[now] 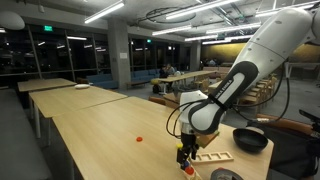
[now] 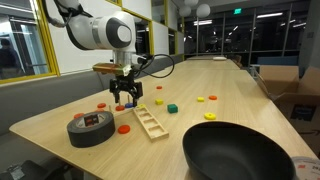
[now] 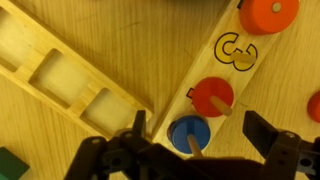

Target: Put the blue round block on the table

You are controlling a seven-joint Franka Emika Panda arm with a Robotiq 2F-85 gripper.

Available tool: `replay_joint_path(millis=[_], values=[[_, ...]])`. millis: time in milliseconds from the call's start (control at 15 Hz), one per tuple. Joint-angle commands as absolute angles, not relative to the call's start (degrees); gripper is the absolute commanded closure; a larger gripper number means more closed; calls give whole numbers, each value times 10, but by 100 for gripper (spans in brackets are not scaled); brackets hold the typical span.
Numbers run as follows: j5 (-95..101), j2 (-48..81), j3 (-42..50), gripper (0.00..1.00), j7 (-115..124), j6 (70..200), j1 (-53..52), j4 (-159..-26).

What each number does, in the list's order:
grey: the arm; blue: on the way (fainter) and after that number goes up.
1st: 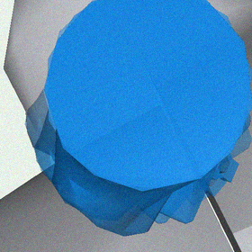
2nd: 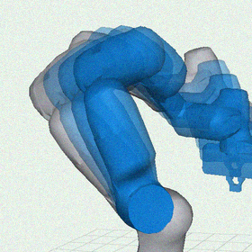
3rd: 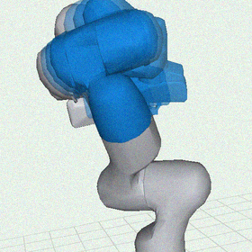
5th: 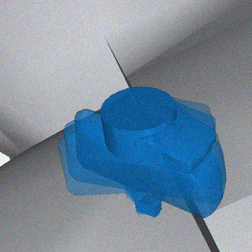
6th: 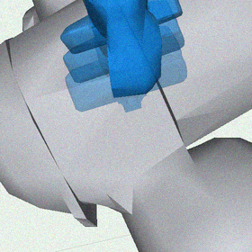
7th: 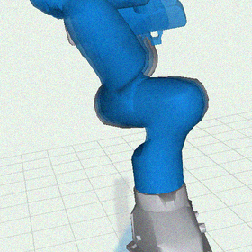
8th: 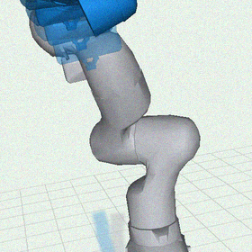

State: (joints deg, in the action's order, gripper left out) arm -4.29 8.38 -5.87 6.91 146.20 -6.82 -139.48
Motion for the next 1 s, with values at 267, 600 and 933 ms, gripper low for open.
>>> replay_joint_path(millis=[267, 600, 933], values=[[-26, 104, -52, 0, 90, 1479, -71, -1370], [-28, 102, -48, 0, 90, 1483, -69, -1369], [-29, 102, -47, 0, 90, 1481, -68, -1368]])
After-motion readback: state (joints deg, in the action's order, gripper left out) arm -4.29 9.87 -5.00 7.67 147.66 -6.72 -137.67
